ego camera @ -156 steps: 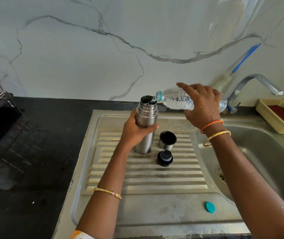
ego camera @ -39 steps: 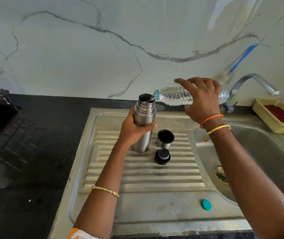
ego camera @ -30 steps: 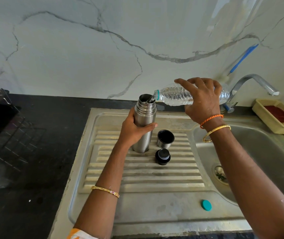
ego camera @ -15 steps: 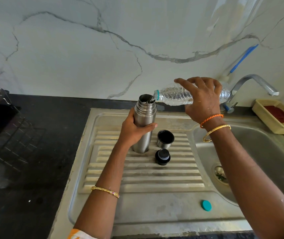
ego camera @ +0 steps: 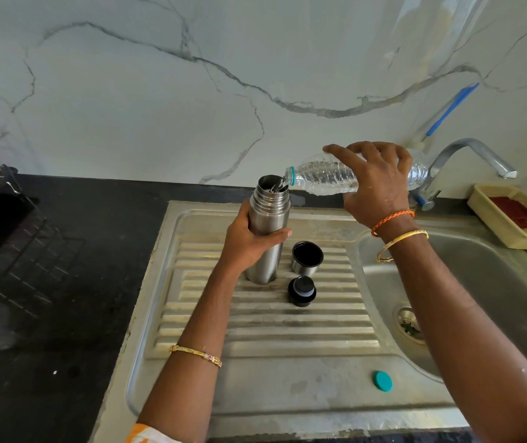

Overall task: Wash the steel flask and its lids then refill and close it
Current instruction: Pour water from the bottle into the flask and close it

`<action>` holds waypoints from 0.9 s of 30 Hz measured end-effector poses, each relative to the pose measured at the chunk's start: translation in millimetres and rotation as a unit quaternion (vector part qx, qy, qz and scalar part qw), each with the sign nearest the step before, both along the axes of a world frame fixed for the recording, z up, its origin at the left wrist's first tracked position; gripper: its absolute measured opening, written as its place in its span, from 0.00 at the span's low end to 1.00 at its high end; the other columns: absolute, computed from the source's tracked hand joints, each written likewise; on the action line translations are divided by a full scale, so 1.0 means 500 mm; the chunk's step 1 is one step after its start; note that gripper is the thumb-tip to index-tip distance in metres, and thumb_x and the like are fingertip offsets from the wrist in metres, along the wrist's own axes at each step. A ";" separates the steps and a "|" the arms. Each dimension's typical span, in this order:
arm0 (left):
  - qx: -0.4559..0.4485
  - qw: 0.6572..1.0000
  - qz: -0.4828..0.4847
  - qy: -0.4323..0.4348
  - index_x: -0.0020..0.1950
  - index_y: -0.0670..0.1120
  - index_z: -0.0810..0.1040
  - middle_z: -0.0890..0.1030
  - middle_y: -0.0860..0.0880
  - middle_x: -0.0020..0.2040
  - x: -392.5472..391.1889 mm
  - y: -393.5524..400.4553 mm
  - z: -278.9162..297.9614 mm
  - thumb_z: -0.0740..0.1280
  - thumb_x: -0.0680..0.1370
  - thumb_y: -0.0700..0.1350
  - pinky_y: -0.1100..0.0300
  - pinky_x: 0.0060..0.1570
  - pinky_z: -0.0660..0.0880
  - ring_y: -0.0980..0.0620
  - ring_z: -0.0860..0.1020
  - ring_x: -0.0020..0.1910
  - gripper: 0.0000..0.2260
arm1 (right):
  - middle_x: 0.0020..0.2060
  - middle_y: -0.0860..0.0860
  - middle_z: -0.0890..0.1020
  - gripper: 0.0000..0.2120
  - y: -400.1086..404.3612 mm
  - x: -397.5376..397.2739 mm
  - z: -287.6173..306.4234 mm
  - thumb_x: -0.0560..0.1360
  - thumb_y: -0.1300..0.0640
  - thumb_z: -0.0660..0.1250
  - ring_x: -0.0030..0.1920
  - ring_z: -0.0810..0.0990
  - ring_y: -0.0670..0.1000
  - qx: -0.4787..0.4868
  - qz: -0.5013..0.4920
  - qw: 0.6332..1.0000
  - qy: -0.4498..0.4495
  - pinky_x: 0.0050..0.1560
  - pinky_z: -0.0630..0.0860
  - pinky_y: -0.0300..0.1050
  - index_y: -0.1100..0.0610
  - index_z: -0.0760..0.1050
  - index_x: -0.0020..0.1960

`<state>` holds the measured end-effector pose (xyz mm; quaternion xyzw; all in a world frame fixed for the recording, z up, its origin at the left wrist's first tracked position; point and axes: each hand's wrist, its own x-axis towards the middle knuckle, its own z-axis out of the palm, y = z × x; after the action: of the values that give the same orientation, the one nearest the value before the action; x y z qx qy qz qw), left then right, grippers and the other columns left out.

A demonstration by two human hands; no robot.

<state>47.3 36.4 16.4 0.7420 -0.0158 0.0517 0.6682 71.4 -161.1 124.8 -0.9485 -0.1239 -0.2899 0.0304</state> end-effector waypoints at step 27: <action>-0.002 1.000 -0.002 -0.011 0.65 0.54 0.70 0.80 0.55 0.56 0.004 0.002 -0.010 0.80 0.65 0.46 0.60 0.52 0.78 0.58 0.80 0.53 0.33 | 0.57 0.56 0.78 0.38 0.001 0.002 0.007 0.61 0.72 0.68 0.61 0.71 0.63 -0.021 0.002 1.000 -0.019 0.64 0.59 0.64 0.46 0.72 0.67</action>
<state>49.6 37.4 11.5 0.7401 -0.0248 0.0590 0.6695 72.4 -160.4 128.2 -0.9429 -0.1325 -0.3056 0.0085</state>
